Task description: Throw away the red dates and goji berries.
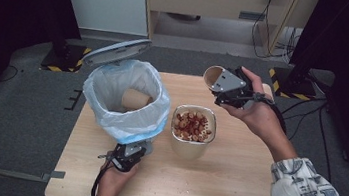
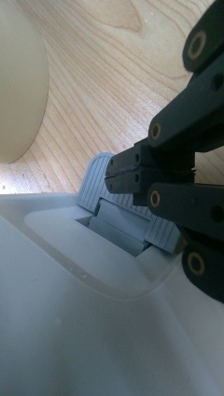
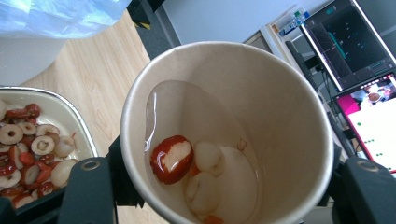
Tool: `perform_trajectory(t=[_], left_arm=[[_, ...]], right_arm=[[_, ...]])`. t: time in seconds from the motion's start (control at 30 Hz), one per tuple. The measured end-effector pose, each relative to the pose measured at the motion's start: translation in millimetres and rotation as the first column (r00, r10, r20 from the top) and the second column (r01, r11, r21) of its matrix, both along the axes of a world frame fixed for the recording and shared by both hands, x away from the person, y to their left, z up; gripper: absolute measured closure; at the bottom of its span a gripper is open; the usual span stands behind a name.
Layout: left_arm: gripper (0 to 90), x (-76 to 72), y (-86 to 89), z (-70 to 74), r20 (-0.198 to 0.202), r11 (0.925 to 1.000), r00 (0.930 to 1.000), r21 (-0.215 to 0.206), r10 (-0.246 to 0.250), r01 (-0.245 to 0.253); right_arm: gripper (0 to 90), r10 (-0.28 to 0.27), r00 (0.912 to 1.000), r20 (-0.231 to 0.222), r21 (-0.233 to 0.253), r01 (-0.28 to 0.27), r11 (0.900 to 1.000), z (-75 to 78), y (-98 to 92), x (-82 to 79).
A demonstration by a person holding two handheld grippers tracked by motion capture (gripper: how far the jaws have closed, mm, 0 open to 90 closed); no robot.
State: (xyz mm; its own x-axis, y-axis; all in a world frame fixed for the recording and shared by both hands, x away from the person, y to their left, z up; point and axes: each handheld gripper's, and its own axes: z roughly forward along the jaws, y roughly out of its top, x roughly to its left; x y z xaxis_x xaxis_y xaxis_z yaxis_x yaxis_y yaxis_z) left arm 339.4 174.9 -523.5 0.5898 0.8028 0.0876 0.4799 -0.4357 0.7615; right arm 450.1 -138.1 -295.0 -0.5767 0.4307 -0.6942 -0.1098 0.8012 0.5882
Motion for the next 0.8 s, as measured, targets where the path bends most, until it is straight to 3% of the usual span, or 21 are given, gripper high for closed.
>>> perform_trajectory(t=[0.3, 0.8], left_arm=[[89.4, 0.0, 0.0, 0.0, 0.000, 1.0000, 1.0000, 0.000, -0.001, 0.001], [89.4, 0.0, -0.4, -0.1, 0.001, 1.0000, 1.0000, -0.001, 0.002, -0.002]], right_arm=[[33.7, 0.006, 1.0000, -0.007, -0.005, -0.006, 1.000, -0.4, 3.8, -0.3], [33.8, 0.016, 0.9992, 0.037, -0.095, -0.012, 0.995, 6.3, 8.8, -5.1]])
